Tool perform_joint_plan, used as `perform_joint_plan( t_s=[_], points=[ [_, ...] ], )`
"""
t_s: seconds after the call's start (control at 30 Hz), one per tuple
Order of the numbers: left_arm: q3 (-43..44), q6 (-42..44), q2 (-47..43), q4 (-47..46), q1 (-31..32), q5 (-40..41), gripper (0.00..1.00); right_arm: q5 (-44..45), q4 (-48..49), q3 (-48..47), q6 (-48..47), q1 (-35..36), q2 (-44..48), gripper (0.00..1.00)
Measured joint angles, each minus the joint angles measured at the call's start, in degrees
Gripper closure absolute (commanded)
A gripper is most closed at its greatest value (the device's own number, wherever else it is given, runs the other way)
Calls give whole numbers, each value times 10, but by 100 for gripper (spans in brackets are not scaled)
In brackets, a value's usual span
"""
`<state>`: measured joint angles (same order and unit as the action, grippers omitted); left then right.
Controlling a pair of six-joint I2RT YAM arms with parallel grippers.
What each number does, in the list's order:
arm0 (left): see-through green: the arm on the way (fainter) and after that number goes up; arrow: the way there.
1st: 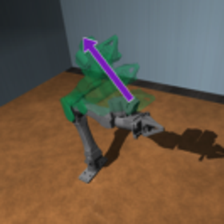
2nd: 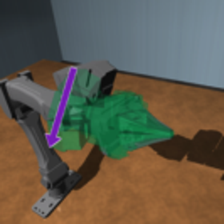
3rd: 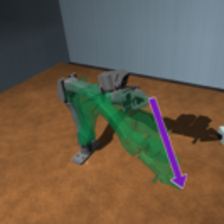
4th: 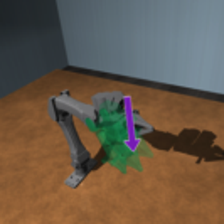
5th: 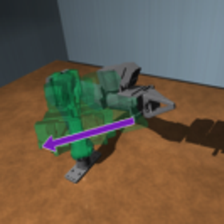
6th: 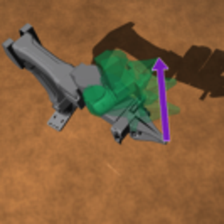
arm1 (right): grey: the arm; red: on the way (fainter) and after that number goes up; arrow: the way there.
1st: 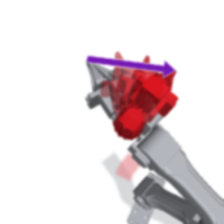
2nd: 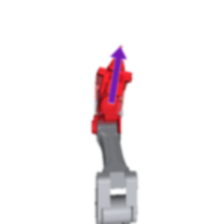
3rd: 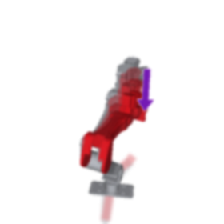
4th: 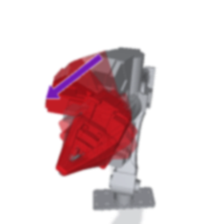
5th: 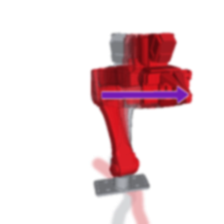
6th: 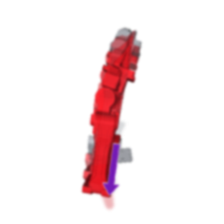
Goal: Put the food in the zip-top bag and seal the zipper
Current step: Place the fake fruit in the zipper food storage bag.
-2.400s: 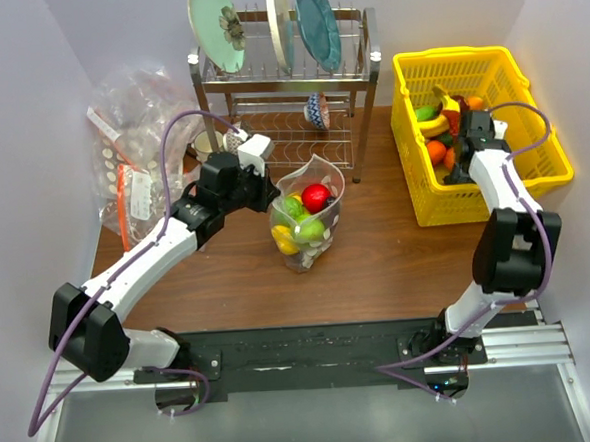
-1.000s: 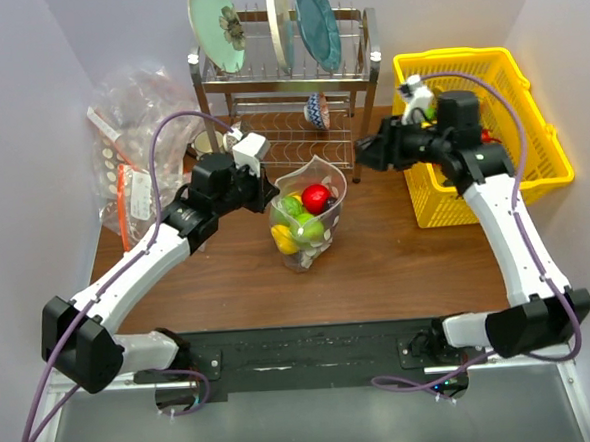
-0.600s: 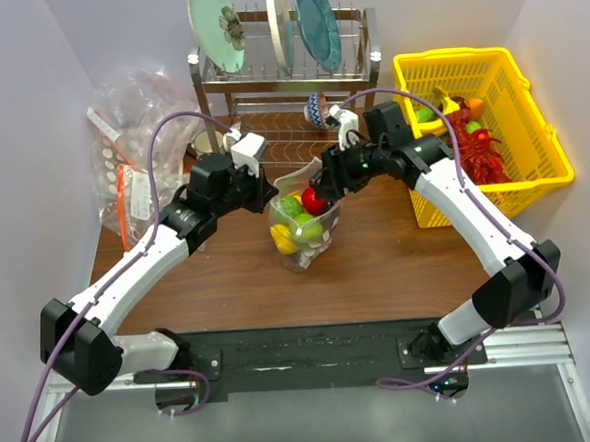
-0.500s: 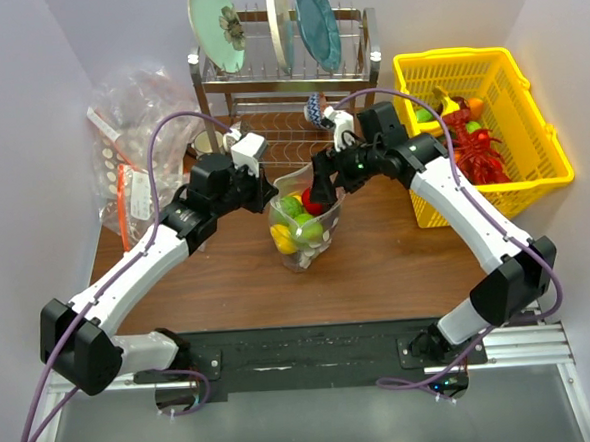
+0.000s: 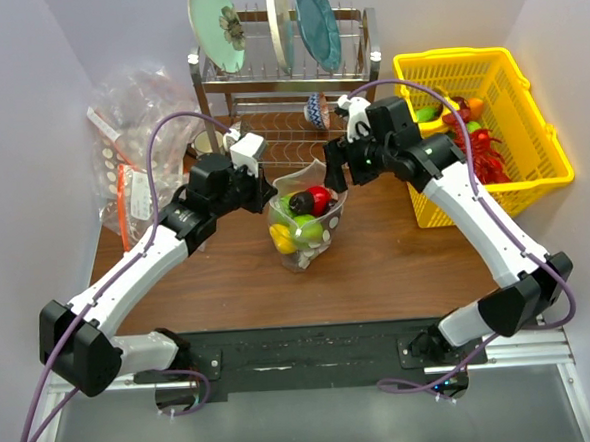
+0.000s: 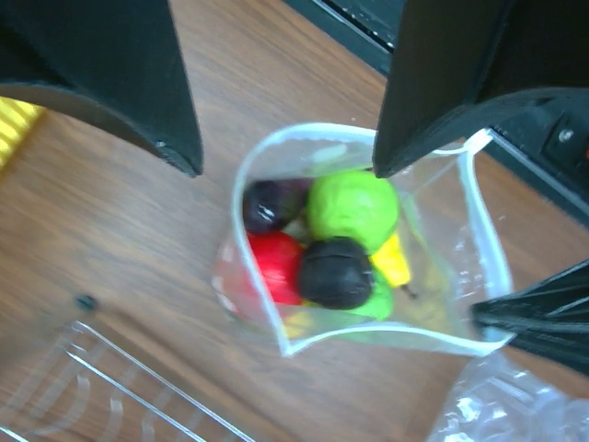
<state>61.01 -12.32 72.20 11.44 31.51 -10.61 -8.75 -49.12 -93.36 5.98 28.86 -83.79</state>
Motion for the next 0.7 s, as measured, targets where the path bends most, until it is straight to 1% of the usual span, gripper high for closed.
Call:
perform_joint_plan(
  t_s=[0.03,0.17,0.23,0.4,0.57,0.67,0.7],
  points=[
    [0,0,0,0,0,0,100,13,-11,-9,2,0,-1,33],
    [0,0,-2,1,0,0,100,67,-50,-37,6,0,-3,38],
    [0,0,-2,2,0,0,100,80,-62,-40,7,0,-4,41],
    [0,0,-3,2,0,0,100,78,-77,-40,7,0,-24,44],
    [0,0,-5,2,0,1,100,75,-76,-40,9,0,-59,53],
    [0,0,-5,2,0,2,100,70,-69,-33,10,0,-79,65],
    [0,0,-5,2,0,2,100,66,-67,-30,11,0,-85,78]
  ],
)
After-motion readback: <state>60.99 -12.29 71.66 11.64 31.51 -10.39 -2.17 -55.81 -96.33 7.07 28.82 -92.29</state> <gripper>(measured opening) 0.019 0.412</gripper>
